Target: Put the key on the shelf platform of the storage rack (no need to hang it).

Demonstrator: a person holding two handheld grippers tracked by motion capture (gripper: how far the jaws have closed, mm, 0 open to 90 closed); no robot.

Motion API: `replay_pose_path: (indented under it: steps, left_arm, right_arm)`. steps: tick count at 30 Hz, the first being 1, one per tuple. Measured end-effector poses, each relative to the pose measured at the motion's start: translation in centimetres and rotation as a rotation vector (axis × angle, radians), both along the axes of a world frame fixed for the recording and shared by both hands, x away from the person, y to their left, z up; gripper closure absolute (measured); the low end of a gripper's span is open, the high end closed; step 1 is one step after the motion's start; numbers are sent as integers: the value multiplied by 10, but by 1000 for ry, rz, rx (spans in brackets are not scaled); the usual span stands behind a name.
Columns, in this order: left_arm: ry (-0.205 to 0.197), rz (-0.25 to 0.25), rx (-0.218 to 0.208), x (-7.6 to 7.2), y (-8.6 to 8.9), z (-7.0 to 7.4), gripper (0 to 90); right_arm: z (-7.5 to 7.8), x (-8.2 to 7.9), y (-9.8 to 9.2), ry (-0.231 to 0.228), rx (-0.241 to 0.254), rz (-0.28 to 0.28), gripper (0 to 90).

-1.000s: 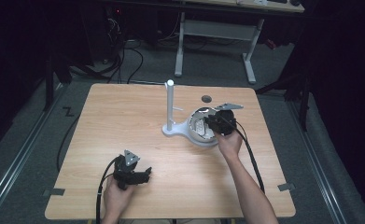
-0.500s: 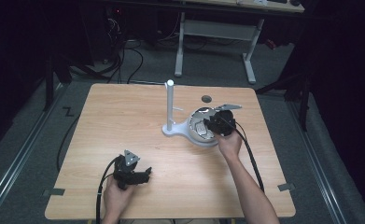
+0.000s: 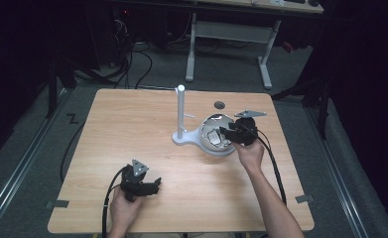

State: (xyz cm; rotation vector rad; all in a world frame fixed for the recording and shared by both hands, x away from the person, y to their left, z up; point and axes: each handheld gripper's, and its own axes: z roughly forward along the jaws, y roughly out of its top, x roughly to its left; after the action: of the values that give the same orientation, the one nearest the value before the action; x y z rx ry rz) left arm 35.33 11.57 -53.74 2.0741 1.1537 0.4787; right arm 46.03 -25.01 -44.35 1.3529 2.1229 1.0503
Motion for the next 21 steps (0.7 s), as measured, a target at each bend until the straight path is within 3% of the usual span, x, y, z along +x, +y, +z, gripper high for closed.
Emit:
replay_pose_path:
  steps: [10, 13, 17, 19, 21]
  left_arm:
    - [0, 0, 0, 0, 0, 0, 158]
    - [0, 0, 0, 0, 0, 0, 158]
    - [0, 0, 0, 0, 0, 0, 158]
    - [1, 0, 0, 0, 0, 0, 158]
    - [1, 0, 0, 0, 0, 0, 158]
  right_arm:
    - [7, -12, -14, -21, 16, -24, 555]
    - [6, -18, -21, 1, 20, -36, 556]
    - [10, -25, -24, -6, 3, -39, 556]
    - [13, -30, -30, -33, 22, -46, 560]
    - [12, -32, -35, -28, 31, -55, 558]
